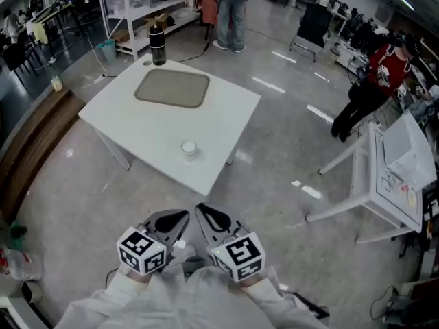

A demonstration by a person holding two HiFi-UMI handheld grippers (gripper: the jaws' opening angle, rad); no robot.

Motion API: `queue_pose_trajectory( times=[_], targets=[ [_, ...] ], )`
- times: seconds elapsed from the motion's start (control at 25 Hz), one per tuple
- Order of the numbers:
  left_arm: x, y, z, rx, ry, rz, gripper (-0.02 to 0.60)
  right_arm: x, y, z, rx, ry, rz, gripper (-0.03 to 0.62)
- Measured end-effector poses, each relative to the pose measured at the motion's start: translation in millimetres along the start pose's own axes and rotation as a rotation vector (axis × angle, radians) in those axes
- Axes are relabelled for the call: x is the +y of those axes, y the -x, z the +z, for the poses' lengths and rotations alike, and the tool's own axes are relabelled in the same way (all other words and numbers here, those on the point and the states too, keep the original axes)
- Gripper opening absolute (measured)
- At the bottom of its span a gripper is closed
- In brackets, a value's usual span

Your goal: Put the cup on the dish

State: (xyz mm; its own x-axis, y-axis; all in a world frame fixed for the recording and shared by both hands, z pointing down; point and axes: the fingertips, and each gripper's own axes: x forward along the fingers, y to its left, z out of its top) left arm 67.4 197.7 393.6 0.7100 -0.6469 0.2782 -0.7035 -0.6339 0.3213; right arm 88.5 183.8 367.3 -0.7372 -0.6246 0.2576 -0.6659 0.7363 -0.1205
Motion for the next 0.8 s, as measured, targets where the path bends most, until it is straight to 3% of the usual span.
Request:
queue_pose_trajectory(
  times=[0.28, 0.8],
  targets=[
    [49.8, -13.9, 13.1, -0.007, 0.039, 0.005, 0.008, -29.5, -37.4, 3.0, 0.004, -0.044, -0.072, 0.015],
    [106.5, -60.7, 21.3, 0.008, 0.097, 0.060, 0.008, -77.8, -104.8, -1.6, 0.087, -0.037, 0.001, 0.015]
  ],
)
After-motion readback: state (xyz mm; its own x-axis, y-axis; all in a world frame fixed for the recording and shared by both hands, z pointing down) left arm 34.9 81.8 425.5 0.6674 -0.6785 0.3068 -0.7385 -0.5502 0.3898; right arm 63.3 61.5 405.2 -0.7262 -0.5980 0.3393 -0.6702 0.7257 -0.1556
